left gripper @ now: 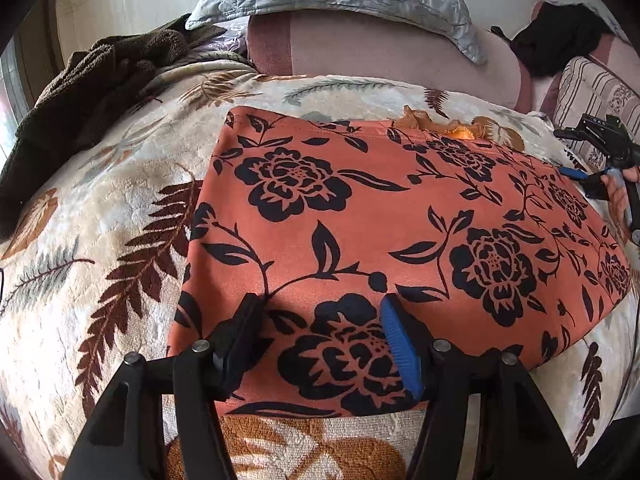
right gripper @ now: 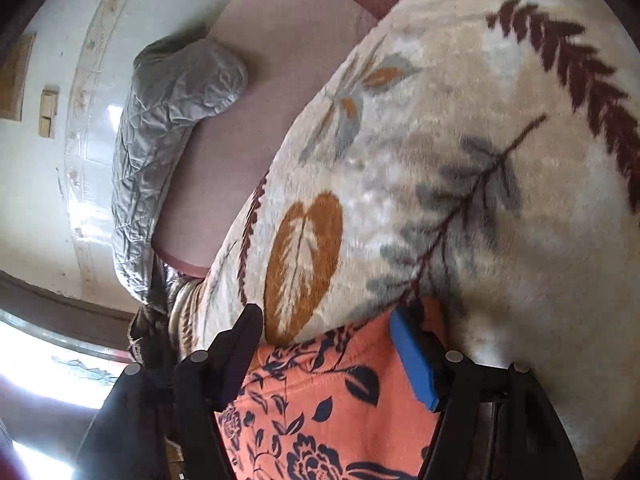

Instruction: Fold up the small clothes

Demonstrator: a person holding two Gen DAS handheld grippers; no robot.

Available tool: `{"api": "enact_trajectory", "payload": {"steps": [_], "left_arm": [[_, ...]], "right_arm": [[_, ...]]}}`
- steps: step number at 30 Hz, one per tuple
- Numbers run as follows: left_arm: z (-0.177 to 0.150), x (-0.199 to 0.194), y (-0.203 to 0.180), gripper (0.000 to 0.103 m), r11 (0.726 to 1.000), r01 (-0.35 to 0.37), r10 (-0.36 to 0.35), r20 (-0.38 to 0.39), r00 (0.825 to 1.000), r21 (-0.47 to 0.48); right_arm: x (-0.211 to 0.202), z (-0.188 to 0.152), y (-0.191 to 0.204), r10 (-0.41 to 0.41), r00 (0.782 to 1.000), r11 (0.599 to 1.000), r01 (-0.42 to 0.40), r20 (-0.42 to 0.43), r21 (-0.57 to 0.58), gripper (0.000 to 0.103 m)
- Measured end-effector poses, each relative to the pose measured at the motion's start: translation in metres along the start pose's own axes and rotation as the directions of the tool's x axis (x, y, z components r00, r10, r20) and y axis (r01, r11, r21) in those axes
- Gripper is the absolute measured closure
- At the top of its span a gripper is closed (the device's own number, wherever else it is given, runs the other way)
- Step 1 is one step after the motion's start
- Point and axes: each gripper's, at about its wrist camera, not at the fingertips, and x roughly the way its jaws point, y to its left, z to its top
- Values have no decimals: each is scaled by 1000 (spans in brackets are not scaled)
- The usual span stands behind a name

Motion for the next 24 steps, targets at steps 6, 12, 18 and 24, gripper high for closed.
{"api": "enact_trajectory", "payload": {"steps": [6, 12, 18, 24], "left_arm": [[2, -2, 16, 39, 993, 57, -57, 7, 998, -103], [0, -28, 15, 38, 989, 78, -66, 95, 993, -128], [-3, -22, 19, 28, 988, 3, 6, 51, 999, -157], [-6, -14, 30, 28, 985, -6, 8, 8, 1000, -175]], "right_arm": [[-76, -68, 26, 19, 997, 992, -11, 70, -123, 32], [-127, -206, 29, 84, 995, 975, -92, -47, -202, 27], [-102, -221, 8, 11, 998, 980, -22, -58, -197, 27], [-108, -199, -5, 32, 999, 997, -31, 15, -66, 27]]}}
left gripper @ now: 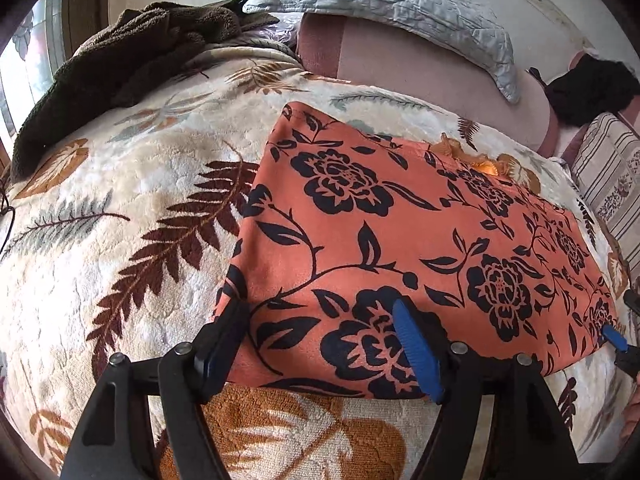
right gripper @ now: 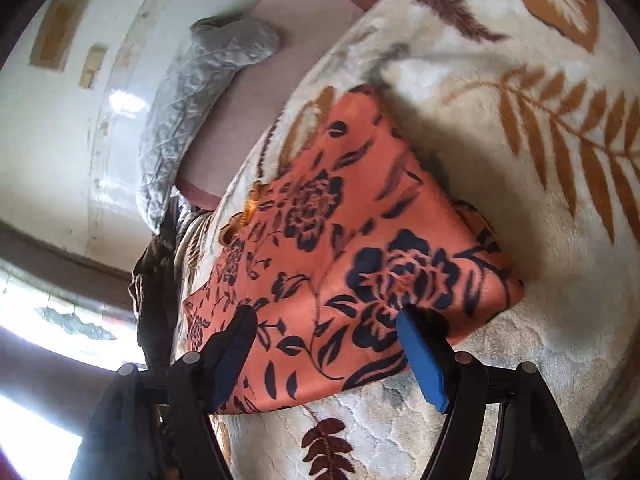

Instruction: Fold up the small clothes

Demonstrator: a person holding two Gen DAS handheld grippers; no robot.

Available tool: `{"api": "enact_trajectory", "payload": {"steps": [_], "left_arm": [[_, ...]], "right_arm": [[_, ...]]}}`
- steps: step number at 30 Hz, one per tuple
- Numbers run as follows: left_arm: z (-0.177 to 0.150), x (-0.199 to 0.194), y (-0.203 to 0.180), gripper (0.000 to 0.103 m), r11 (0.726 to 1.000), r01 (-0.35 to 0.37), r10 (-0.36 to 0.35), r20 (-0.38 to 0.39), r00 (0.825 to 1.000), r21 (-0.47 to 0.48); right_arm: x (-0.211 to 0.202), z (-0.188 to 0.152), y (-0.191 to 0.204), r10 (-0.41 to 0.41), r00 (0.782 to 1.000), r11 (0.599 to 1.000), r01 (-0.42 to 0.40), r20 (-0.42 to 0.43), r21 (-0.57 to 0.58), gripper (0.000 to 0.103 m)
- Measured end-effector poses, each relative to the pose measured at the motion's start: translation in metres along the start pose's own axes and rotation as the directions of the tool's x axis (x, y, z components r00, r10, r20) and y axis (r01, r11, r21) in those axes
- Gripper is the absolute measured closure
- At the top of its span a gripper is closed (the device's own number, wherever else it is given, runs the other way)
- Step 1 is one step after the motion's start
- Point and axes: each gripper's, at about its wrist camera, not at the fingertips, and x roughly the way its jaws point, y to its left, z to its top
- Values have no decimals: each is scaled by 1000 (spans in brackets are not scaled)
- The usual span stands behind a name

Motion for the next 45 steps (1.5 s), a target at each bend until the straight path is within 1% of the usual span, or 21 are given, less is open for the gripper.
{"api": "enact_trajectory", "payload": {"steps": [3, 5, 6, 7, 8, 10, 12, 14, 16, 17, 21, 24, 25, 27, 29, 32, 36, 40, 42, 43, 45], "left_arm": [[0, 0, 2, 28, 1000, 10, -10, -11, 1000, -5], [2, 1, 3, 28, 1000, 18, -18, -15, 1000, -9], [2, 0, 3, 28, 1000, 20, -20, -16, 1000, -11], [2, 0, 4, 28, 1000, 23, -23, -17, 1000, -13], [2, 0, 4, 28, 1000, 23, -24, -17, 1000, -13], [2, 1, 2, 28, 1000, 16, -16, -18, 1000, 0], [2, 2, 0, 28, 1000, 9, -9, -20, 1000, 9], [3, 4, -1, 28, 1000, 5, -5, -22, 1000, 13], [3, 5, -1, 28, 1000, 6, -6, -24, 1000, 9], [4, 5, -1, 28, 1000, 6, -5, -24, 1000, 7], [3, 4, 0, 28, 1000, 15, -14, -25, 1000, 17], [4, 5, 1, 28, 1000, 20, -20, -31, 999, 14], [5, 6, 0, 28, 1000, 21, -21, -31, 999, 12], [6, 6, 0, 28, 1000, 23, -22, -31, 999, 10], [7, 7, 0, 28, 1000, 24, -24, -31, 999, 11], [9, 6, 0, 28, 1000, 30, -29, -25, 999, 1], [10, 1, 1, 28, 999, 41, -42, -7, 999, -18], [7, -10, -6, 28, 999, 44, -43, 49, 998, -7], [4, -16, -13, 28, 999, 45, -46, 89, 995, 17], [3, -19, -17, 28, 999, 45, -48, 105, 993, 28], [0, -22, -25, 28, 997, 64, -70, 128, 989, 49]], "right_arm": [[3, -6, 11, 26, 999, 999, -27, -29, -33, 22], [12, -4, 1, -40, 998, 999, 38, -39, -30, 22], [17, 0, -9, -74, 996, 997, 75, -43, 17, 22], [18, 2, -13, -42, 998, 997, 45, -40, 70, 22], [15, 5, -9, -23, 999, 997, 25, -28, 72, 21], [12, 11, 10, 1, 1000, 1000, -1, -14, 7, 21], [19, 21, 21, 36, 998, 999, -37, -42, -13, 21], [32, 33, 18, 22, 998, 1000, -22, -50, 3, 21], [47, 45, -1, -66, 996, 994, 70, -56, 80, 21], [49, 49, -5, -45, 998, 991, 51, -53, 123, 21], [51, 67, 22, 19, 999, 999, -17, -45, 51, 21], [71, 89, 16, -39, 997, 997, 42, -60, 59, 20], [78, 97, 7, -75, 996, 994, 79, -55, 76, 20], [79, 106, -11, -45, 999, 983, 49, -28, 178, 20], [64, 110, -6, -32, 999, 984, 26, 32, 174, 20], [40, 95, 6, -11, 997, 992, 2, 73, 125, 20], [-1, 35, 9, -10, 997, 998, 5, 78, 58, 20], [-20, -27, -21, -18, 999, 991, 12, 46, 132, 20], [-18, -35, -45, -8, 999, 976, -2, 41, 220, 22], [-19, -34, -51, 19, 998, 966, -34, 58, 257, 22], [-19, -21, -51, 30, 996, 965, -52, 89, 256, 22]]}}
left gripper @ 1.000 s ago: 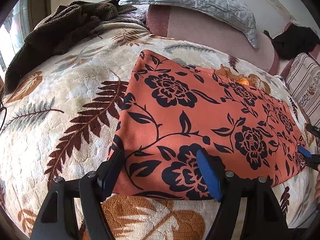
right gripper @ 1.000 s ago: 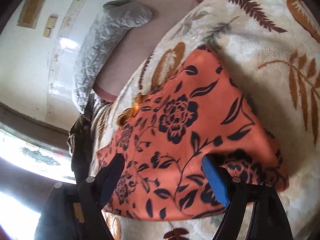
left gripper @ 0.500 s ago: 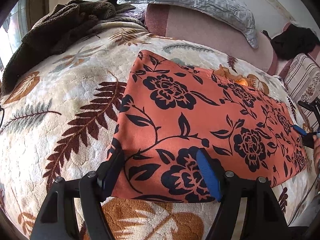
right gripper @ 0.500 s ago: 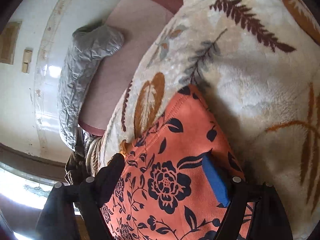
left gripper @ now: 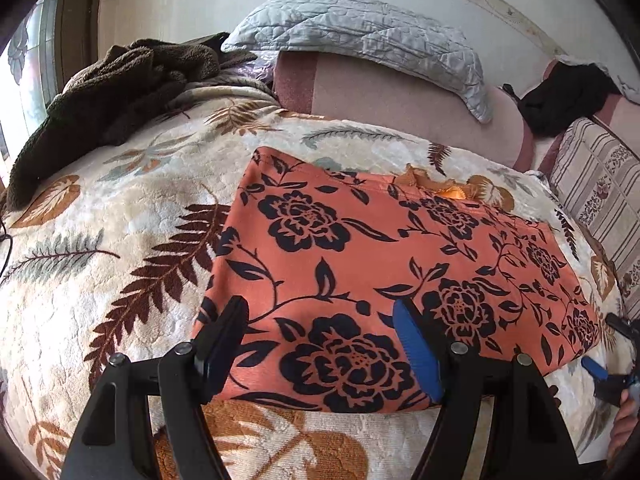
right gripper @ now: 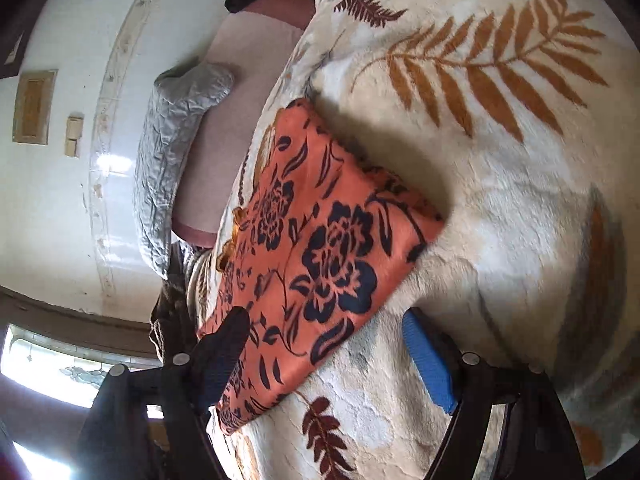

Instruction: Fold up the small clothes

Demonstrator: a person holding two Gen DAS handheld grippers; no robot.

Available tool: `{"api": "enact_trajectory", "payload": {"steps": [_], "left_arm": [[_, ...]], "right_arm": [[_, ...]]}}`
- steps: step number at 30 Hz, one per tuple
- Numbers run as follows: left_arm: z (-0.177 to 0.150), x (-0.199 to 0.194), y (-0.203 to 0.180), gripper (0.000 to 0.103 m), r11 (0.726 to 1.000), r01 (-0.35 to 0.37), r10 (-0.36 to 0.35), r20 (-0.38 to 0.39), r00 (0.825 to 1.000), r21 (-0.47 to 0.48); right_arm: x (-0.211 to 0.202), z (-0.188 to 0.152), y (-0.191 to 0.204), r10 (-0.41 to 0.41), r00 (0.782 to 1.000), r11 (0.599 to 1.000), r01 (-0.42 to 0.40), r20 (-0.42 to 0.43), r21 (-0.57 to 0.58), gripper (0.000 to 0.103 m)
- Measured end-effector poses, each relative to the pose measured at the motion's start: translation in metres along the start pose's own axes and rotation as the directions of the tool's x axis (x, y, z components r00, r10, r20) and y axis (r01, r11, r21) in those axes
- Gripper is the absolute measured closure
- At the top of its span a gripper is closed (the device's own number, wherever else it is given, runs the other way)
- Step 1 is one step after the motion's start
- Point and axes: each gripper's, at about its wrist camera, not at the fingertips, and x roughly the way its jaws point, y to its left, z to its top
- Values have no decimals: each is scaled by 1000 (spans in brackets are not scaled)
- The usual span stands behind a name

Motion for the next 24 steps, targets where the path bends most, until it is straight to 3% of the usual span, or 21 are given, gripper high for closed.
{"api": "enact_trajectory", "payload": {"steps": [1, 2, 3, 4, 6, 8, 10, 11, 12, 13, 14, 15, 16, 17, 20, 22, 24], "left_arm": [[0, 0, -6, 28, 1000, 0, 0, 5, 1000, 17], [0, 2, -12, 28, 999, -9, 9, -3, 1000, 42], [0, 3, -18, 28, 998, -17, 18, -14, 1000, 60], [1, 4, -24, 28, 998, -15, 16, -26, 1000, 63], [3, 2, -36, 28, 997, 8, -5, -47, 999, 71], [3, -4, -50, 28, 995, 11, -8, -30, 1000, 97], [3, -4, -66, 28, 991, 16, -14, -17, 1000, 131], [2, 1, -73, 28, 989, 23, -19, -27, 999, 147], [1, 9, -80, 28, 986, 25, -17, -46, 999, 162], [-2, 19, -86, 28, 984, 16, -4, -70, 998, 178], [-4, 29, -91, 28, 981, 12, 8, -97, 995, 194], [-8, 39, -94, 28, 977, 12, 15, -127, 992, 211], [-11, 47, -95, 28, 975, 8, 26, -151, 988, 222], [-14, 51, -94, 28, 975, 7, 28, -153, 988, 222], [-16, 53, -91, 26, 977, 14, 16, -140, 990, 211], [-15, 54, -91, 25, 979, 14, 14, -138, 990, 205], [-17, 56, -92, 24, 977, 13, 16, -131, 991, 213]], "right_arm": [[3, 7, 2, -3, 1000, 1000, 3, 12, -12, 24], [9, 14, -1, -19, 1000, 1000, 19, 4, 8, 36], [17, 19, -6, -48, 999, 998, 48, -16, 32, 74], [25, 24, -9, -79, 996, 996, 81, -46, 38, 88], [28, 25, -4, -111, 993, 994, 110, -49, -16, 93], [10, 17, 31, -149, 988, 968, 153, 37, -201, 93], [1, 12, 52, -172, 981, 929, 193, 94, -315, 92], [8, 12, 49, -204, 976, 918, 217, 75, -331, 86], [21, 14, 38, -251, 968, 916, 240, 9, -321, 75], [31, 16, 23, -273, 959, 930, 244, -73, -274, 72], [25, 19, 14, -211, 974, 955, 188, -82, -228, 72], [16, 22, 12, -194, 978, 963, 176, -75, -203, 63], [6, 26, 13, -186, 980, 966, 170, -65, -196, 53], [-5, 30, 15, -171, 984, 967, 158, -47, -201, 32], [-30, 52, 28, -121, 993, 954, 119, 9, -276, 30], [-21, 78, 39, -52, 998, 954, 39, -37, -298, 30], [12, 106, 55, -37, 995, 949, 6, -91, -316, 30]]}}
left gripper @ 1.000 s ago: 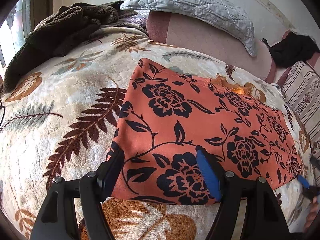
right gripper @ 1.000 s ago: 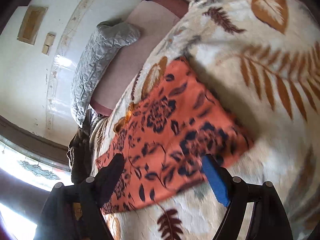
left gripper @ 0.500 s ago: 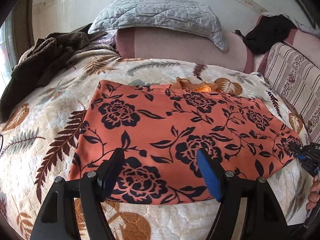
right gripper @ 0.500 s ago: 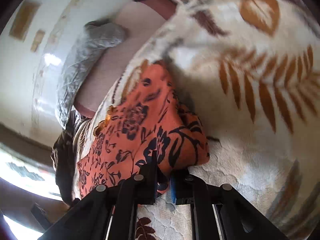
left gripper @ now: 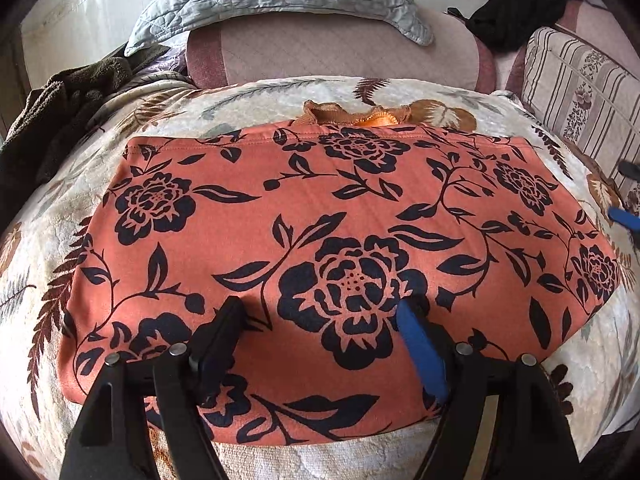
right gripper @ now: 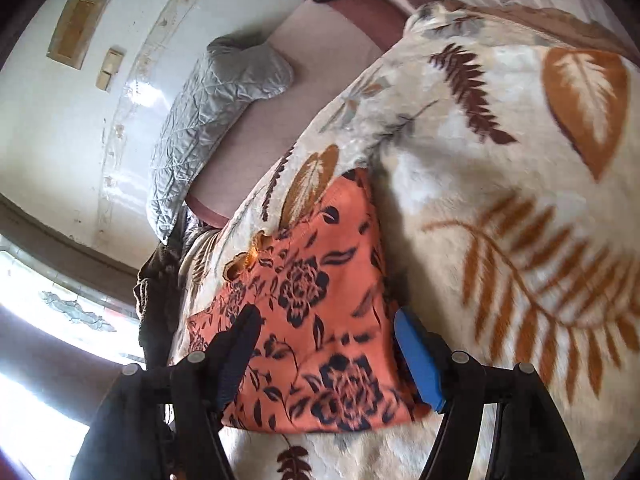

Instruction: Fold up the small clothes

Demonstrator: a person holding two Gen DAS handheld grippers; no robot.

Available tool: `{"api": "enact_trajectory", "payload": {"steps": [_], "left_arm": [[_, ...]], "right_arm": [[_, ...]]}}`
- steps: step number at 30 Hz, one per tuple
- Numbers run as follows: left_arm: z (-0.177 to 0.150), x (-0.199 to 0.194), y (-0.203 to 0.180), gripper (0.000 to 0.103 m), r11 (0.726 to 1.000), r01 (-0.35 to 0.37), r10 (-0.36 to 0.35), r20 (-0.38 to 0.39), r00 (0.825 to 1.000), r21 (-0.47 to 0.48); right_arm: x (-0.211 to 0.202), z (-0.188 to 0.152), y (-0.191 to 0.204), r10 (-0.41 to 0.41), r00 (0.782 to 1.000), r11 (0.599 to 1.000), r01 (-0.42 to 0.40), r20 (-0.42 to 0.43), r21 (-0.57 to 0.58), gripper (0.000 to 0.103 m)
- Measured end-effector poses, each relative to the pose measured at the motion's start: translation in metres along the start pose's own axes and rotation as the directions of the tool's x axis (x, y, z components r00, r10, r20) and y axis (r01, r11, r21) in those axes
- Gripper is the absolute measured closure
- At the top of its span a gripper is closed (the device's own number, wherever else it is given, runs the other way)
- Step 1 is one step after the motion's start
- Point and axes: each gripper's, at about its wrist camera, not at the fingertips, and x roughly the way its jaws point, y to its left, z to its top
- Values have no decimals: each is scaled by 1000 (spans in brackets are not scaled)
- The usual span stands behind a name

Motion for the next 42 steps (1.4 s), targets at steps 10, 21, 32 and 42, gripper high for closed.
{"api": "enact_trajectory", "payload": {"steps": [10, 21, 32, 42], "left_arm": [[3, 4, 0, 19, 1000, 12, -12, -6, 1000, 0], [5, 4, 1, 18, 1000, 29, -29, -20, 999, -8], [8, -8, 15, 18, 994, 60, -60, 2, 998, -96], [7, 3, 54, 18, 979, 5, -18, -62, 998, -205]], "right_arm": [[137, 70, 28, -272, 938, 949, 225, -214, -221, 90], [94, 58, 41, -363, 931, 917, 361, 18, -169, 47], [109, 23, 36, -253, 960, 965, 242, -121, -101, 41], [131, 74, 20, -237, 970, 971, 237, -57, -17, 29]]}}
